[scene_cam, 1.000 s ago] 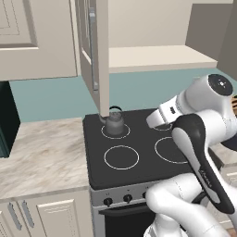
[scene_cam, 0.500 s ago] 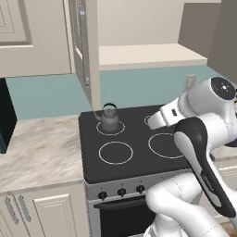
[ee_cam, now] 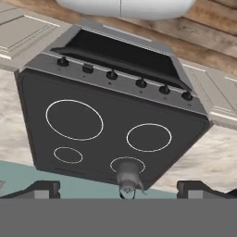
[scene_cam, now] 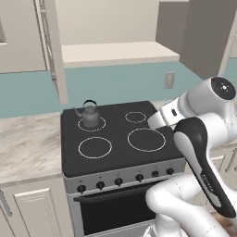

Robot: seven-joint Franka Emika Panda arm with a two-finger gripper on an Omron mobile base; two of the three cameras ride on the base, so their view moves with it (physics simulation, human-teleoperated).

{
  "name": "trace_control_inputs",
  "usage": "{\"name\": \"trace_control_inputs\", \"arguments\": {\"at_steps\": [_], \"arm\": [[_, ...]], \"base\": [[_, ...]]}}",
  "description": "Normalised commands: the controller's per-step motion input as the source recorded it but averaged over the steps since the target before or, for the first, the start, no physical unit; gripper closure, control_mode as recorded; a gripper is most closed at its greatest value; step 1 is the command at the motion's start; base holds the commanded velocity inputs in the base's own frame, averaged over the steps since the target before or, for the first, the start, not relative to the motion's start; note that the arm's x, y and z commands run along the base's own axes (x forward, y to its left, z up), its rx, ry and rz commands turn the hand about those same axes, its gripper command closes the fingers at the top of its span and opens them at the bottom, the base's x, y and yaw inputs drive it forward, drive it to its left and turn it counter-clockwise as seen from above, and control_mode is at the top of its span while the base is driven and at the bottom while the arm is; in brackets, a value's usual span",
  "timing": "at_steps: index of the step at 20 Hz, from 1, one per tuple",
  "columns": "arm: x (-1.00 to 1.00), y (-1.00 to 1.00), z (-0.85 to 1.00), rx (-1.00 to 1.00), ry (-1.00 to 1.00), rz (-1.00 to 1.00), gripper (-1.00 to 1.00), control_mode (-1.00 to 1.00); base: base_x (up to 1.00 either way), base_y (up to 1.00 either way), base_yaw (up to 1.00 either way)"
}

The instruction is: Pick the kettle from the cabinet and place it on a stove burner. Then pick the pot from the counter and place it on another stove burner. Finally, turn both burners on.

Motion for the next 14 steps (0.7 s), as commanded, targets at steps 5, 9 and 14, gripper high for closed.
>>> {"name": "trace_control_inputs", "arguments": {"at_steps": [5,9,14], "arm": [[0.00,0.00,0.00,0.00,0.00,0.00,-1.00,1.00],[0.00,0.00,0.00,0.00,0.00,0.00,-1.00,1.00],[0.00,0.00,0.00,0.00,0.00,0.00,-1.00,1.00]], "base": [[-0.34,-0.63,-0.10],[-0.42,-0.70,-0.11],[-0.32,-0.77,-0.09]]}}
